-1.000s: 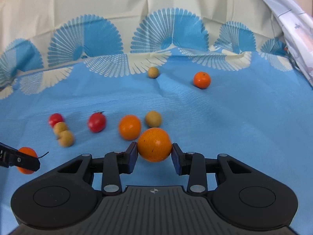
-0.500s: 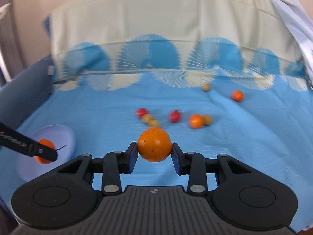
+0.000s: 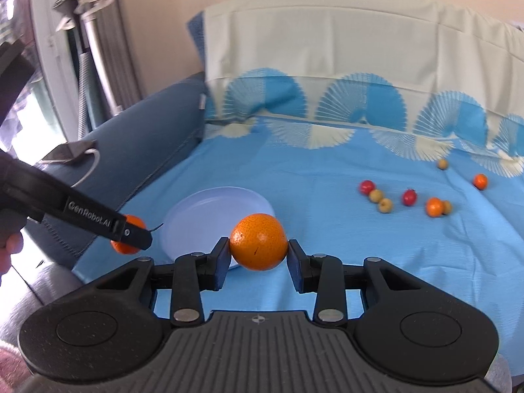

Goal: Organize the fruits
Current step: 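Carry both oranges over the plate and open both tools to drop them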

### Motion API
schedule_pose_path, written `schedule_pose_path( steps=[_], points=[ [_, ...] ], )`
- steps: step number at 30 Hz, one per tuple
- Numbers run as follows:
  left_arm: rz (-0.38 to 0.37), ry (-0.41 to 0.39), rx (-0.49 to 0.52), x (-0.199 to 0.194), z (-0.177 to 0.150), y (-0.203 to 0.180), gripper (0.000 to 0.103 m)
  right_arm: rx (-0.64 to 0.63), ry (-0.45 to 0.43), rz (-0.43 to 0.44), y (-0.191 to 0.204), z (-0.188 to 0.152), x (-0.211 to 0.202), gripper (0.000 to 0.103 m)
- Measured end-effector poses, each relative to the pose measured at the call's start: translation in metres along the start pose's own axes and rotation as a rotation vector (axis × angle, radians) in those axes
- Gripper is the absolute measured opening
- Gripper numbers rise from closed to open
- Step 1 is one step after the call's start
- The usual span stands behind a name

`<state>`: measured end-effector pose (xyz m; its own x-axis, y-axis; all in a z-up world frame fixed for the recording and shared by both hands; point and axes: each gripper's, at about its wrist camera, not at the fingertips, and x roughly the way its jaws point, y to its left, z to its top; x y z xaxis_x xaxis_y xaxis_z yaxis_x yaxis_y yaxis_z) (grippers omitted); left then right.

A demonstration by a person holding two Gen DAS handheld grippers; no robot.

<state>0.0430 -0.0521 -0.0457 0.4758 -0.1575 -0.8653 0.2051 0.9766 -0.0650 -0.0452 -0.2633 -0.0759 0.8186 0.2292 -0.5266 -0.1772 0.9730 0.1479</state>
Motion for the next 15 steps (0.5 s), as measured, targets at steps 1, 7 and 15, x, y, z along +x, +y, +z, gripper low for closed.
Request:
schedule_pose_path(
  steps=[1,7,15],
  points=[
    [0.000,-0.007,-0.007,-0.003,-0.003,0.003,0.034,-0.011,-0.003,0.004,0.006,-0.001,-0.004,0.039],
    [-0.005,-0.039,-0.038,-0.021,-0.019,0.020,0.034,-0.052,-0.014,0.018,0.032,-0.001,-0.018,0.039],
    [-0.008,-0.057,-0.069,-0.029,-0.031,0.035,0.034,-0.089,-0.019,0.027,0.050,-0.003,-0.027,0.039]
  ],
)
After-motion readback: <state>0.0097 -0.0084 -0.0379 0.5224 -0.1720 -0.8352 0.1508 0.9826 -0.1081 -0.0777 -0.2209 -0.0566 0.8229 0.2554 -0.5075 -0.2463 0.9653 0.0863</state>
